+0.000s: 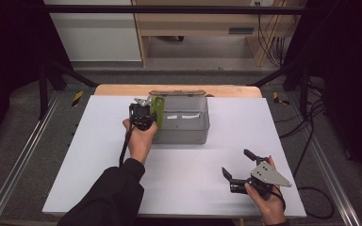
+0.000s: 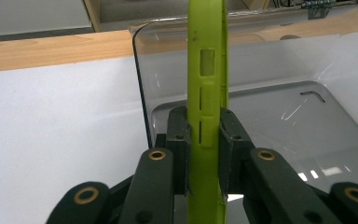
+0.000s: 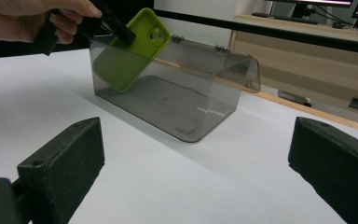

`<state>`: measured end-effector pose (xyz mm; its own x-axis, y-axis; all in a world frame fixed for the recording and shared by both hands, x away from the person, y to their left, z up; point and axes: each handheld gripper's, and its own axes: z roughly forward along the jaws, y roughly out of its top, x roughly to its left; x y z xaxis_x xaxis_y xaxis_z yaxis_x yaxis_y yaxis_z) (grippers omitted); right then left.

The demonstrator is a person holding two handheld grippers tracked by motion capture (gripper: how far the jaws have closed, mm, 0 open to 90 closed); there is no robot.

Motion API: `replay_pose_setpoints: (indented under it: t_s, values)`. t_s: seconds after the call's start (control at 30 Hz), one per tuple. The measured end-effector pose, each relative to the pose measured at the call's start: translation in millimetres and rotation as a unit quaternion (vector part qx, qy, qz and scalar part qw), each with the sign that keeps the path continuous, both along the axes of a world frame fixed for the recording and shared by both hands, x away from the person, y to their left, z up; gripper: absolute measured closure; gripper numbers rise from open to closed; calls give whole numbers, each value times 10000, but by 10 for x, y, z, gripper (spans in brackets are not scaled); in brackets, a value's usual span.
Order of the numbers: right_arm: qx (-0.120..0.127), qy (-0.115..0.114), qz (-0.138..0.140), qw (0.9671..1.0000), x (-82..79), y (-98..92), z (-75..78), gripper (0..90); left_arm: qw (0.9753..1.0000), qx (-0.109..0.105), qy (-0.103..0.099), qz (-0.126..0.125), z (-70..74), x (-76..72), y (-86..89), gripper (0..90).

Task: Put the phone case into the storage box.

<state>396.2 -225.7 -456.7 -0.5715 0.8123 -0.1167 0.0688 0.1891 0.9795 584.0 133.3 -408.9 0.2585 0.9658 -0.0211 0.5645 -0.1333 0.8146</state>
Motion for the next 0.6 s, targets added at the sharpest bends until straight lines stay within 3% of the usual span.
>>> replay_pose_setpoints:
  t_s: [0.6]
  values:
    - [18, 7, -5, 10000, 4, -9, -2, 36, 10000, -49, 16, 85, 5, 10, -6, 772]
